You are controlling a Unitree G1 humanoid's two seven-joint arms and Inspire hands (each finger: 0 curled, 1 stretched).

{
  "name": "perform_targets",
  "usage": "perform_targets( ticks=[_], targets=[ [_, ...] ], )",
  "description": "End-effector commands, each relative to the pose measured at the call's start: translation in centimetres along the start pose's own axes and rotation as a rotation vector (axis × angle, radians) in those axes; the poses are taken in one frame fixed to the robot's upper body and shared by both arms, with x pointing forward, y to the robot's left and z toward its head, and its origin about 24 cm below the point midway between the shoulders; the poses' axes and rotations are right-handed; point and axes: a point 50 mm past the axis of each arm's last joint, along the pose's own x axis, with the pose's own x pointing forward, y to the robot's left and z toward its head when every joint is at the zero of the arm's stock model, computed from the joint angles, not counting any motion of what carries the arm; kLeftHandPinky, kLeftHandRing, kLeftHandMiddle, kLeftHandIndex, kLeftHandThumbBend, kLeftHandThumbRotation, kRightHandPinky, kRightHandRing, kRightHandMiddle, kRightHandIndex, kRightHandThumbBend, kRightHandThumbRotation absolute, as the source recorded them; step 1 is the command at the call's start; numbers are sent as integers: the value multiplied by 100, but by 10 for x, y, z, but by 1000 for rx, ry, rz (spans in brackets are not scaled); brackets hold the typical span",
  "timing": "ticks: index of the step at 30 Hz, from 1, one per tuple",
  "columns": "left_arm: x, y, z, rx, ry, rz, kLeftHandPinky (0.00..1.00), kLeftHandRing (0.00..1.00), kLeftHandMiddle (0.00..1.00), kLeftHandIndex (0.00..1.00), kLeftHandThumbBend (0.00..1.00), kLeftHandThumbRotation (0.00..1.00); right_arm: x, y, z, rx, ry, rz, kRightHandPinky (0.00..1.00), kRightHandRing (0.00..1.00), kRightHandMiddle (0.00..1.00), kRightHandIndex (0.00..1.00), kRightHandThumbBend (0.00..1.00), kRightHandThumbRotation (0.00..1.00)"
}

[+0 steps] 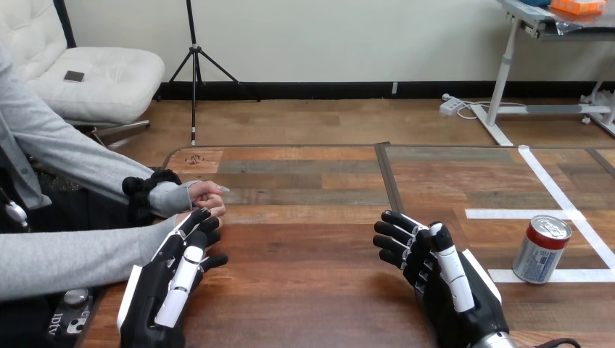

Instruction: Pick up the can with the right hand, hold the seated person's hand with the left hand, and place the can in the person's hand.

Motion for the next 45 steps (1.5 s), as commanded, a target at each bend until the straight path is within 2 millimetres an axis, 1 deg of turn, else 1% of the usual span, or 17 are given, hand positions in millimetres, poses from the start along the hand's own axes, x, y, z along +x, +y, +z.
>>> perform_targets(
  ticks=[1, 8, 14, 19, 26, 28, 35, 41, 45],
  targets=[
    [21, -3, 22, 20, -106, -30, 74, 86, 85, 85, 47, 72, 22, 0, 25, -23, -100, 33, 89, 86, 85, 84, 71, 90],
    [22, -4, 22, 14, -111, -32, 74, 86, 86, 86, 44, 72, 21, 0, 26, -24, -98, 39, 88, 86, 86, 84, 72, 89],
    [22, -5, 21, 12, -110, -22, 74, 86, 85, 86, 46, 71, 24, 0, 29, -16, -118, 47, 88, 86, 85, 83, 72, 89],
    [23, -6, 21, 11, -106, -20, 74, 86, 85, 86, 48, 71, 27, 1, 34, -13, -141, 51, 88, 84, 84, 82, 74, 89],
    [23, -7, 21, 7, -109, -22, 74, 86, 85, 85, 49, 70, 33, -2, 51, -47, -187, 54, 87, 83, 82, 81, 80, 88],
    [23, -8, 21, 6, -109, -20, 74, 86, 85, 85, 48, 70, 35, -3, 55, -53, -199, 51, 85, 82, 82, 81, 82, 88],
    [23, -8, 21, 18, -108, -18, 74, 86, 85, 85, 47, 70, 41, -11, 76, -63, -265, 49, 84, 83, 82, 81, 83, 86],
    [24, -9, 20, 15, -110, -24, 75, 86, 85, 85, 44, 70, 44, -16, 85, -100, -291, 22, 84, 84, 82, 82, 85, 87],
    [24, -9, 20, 15, -111, -31, 76, 87, 86, 86, 43, 71, 48, -20, 97, -101, -326, 3, 84, 84, 83, 82, 88, 88]
  ],
)
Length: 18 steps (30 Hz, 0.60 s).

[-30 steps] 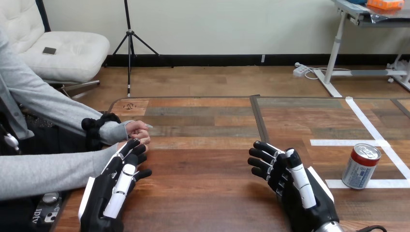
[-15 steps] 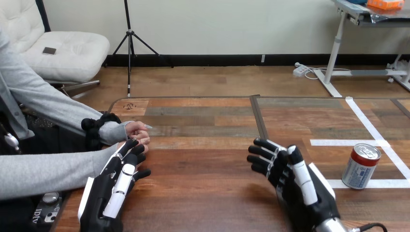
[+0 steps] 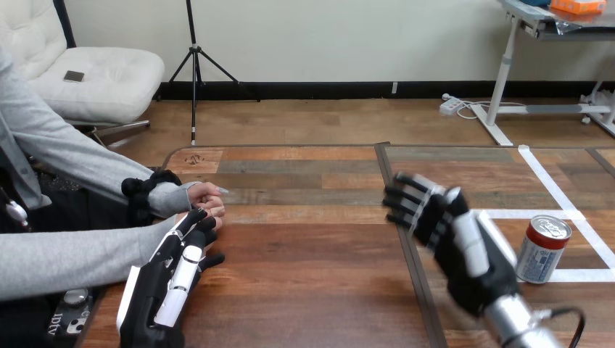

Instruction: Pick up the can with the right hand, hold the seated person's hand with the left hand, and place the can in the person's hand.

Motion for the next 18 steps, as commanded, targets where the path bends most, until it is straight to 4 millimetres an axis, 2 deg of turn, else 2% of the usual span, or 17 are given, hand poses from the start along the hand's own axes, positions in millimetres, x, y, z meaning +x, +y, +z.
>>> perform_targets(
  ticks=[1, 18],
  targets=[
    [23, -9, 21, 16, -113, -53, 76, 87, 86, 86, 43, 71, 32, -10, 56, -79, -204, 9, 83, 83, 82, 81, 88, 88],
    [22, -11, 21, 1, -117, -36, 76, 86, 85, 85, 46, 72, 43, -26, 98, -120, -331, -48, 80, 82, 80, 79, 87, 90]
  ],
)
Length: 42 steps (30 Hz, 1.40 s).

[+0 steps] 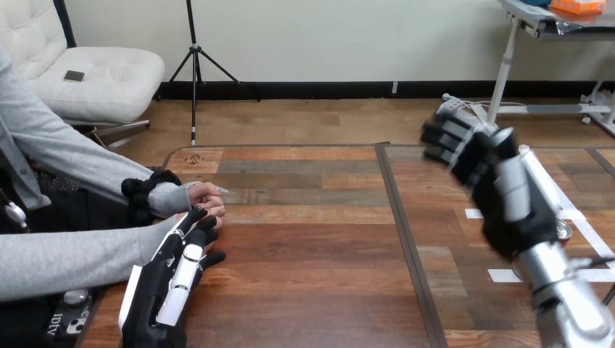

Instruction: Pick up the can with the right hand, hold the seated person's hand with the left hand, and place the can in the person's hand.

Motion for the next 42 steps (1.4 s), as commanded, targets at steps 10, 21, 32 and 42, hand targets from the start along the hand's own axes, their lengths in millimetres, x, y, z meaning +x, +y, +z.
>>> perform_targets(
  ticks=[10, 21, 32, 42],
  targets=[
    [21, -9, 21, 9, -116, -38, 76, 86, 84, 85, 49, 72, 33, -15, 51, -52, -216, -30, 71, 79, 78, 78, 84, 90],
    [21, -8, 21, 10, -112, -46, 75, 86, 85, 85, 43, 72, 40, -32, 68, -63, -267, -76, 70, 78, 78, 77, 81, 93],
    [21, -8, 21, 18, -119, -42, 76, 86, 85, 85, 41, 71, 45, -54, 83, -76, -290, -159, 70, 78, 77, 77, 84, 93],
    [22, -8, 20, 12, -111, -44, 76, 85, 84, 84, 45, 71, 46, -72, 92, -80, -290, -217, 71, 80, 79, 78, 90, 93]
  ],
)
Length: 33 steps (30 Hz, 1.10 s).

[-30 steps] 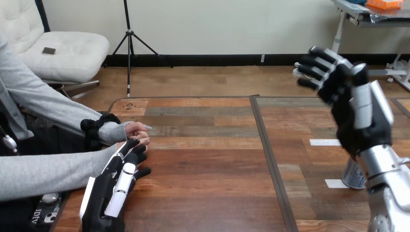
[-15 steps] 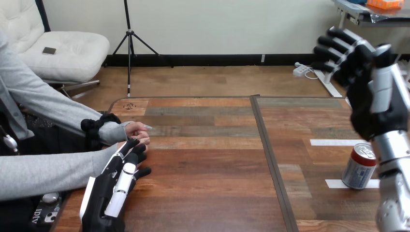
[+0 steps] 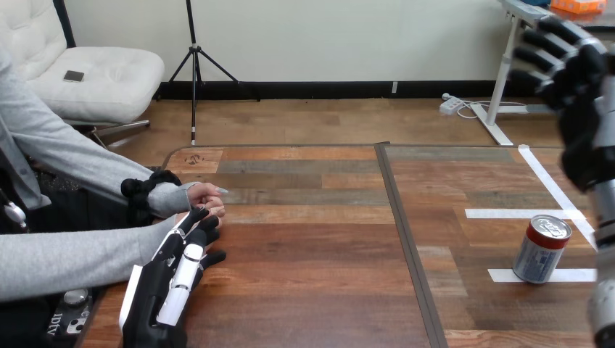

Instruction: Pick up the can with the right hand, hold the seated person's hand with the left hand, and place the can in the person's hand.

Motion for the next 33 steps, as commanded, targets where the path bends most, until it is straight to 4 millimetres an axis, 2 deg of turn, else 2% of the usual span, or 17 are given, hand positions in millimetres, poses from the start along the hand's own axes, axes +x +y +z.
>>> perform_targets(
  ticks=[1, 17, 26, 33],
  targets=[
    [22, -7, 20, 13, -108, -44, 76, 86, 84, 84, 45, 71, 23, -10, 28, -11, -105, -24, 72, 80, 79, 78, 90, 93],
    [21, -7, 21, 17, -112, -50, 76, 86, 84, 85, 40, 71, 24, -33, 29, -60, -50, -142, 77, 83, 82, 81, 99, 100],
    [21, -6, 21, 17, -108, -49, 75, 85, 84, 85, 46, 71, 22, -43, 24, -69, 3, -203, 81, 85, 85, 85, 100, 100],
    [20, -5, 21, 18, -109, -51, 74, 84, 82, 84, 44, 69, 18, -51, 16, -113, 72, -262, 82, 86, 84, 84, 100, 100]
  ],
)
